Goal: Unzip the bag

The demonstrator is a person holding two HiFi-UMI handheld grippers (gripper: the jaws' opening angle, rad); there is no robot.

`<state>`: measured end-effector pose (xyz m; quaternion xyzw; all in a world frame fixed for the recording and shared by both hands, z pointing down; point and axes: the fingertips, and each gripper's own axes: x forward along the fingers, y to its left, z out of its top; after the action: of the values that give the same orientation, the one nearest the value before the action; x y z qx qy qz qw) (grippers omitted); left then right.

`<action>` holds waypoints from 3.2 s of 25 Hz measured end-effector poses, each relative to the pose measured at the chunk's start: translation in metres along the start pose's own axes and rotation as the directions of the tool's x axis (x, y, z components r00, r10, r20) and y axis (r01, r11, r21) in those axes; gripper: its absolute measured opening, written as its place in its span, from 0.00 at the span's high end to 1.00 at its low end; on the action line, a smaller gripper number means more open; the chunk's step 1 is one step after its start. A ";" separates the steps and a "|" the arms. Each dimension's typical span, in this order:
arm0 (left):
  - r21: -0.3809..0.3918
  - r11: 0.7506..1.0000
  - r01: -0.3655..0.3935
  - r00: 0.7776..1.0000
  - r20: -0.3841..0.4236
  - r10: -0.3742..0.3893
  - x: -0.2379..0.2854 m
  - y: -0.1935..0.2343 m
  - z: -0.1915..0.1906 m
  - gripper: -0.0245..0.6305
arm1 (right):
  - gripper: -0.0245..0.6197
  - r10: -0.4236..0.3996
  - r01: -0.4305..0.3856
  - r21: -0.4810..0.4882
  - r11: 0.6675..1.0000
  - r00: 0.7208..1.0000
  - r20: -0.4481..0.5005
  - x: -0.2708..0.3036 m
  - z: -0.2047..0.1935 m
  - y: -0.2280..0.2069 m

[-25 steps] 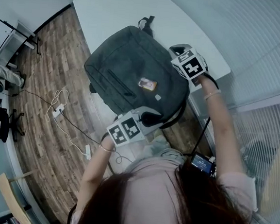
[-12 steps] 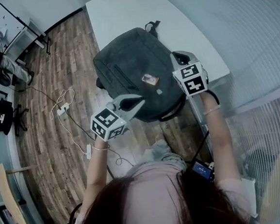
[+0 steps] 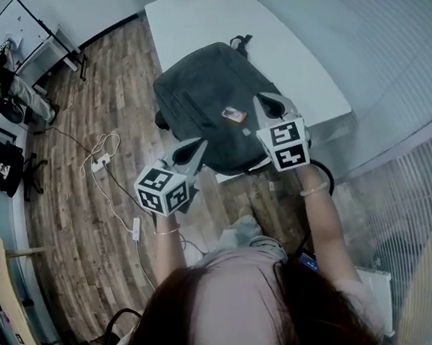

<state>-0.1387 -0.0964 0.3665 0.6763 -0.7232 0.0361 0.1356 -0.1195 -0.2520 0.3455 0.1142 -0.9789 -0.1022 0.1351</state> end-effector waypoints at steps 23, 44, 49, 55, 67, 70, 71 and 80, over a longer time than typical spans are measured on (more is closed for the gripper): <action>-0.017 0.991 -0.135 0.973 0.185 0.135 -0.083 -0.035 0.034 0.95 | 0.96 -0.060 0.057 0.035 0.998 0.994 0.091 -0.086 0.016 0.084; 0.008 0.978 -0.206 0.949 0.247 0.198 -0.099 -0.038 0.045 0.95 | 0.96 -0.086 0.070 0.098 0.993 0.982 0.166 -0.119 0.032 0.098; 0.003 0.977 -0.213 0.945 0.257 0.205 -0.088 -0.034 0.048 0.95 | 0.96 -0.079 0.064 0.096 0.993 0.983 0.164 -0.114 0.032 0.089; 0.021 0.977 -0.212 0.948 0.245 0.201 -0.080 -0.037 0.050 0.95 | 0.96 -0.078 0.063 0.098 0.993 0.985 0.155 -0.112 0.031 0.085; 0.043 0.982 -0.183 0.959 0.227 0.169 -0.070 -0.052 0.050 0.95 | 0.96 -0.075 0.059 0.111 0.992 0.987 0.143 -0.113 0.027 0.083; 0.051 0.982 -0.181 0.960 0.228 0.165 -0.068 -0.053 0.051 0.95 | 0.96 -0.073 0.057 0.111 0.992 0.987 0.142 -0.112 0.026 0.081; 0.054 0.982 -0.182 0.959 0.228 0.166 -0.067 -0.053 0.051 0.95 | 0.96 -0.072 0.056 0.110 0.992 0.987 0.143 -0.112 0.027 0.081; 0.059 0.984 -0.170 0.961 0.231 0.152 -0.071 -0.054 0.050 0.95 | 0.96 -0.074 0.057 0.120 0.991 0.987 0.144 -0.114 0.026 0.082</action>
<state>-0.0889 -0.0436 0.2940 0.6196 -0.7846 -0.0015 0.0228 -0.0357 -0.1411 0.3127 0.1461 -0.9862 -0.0578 0.0518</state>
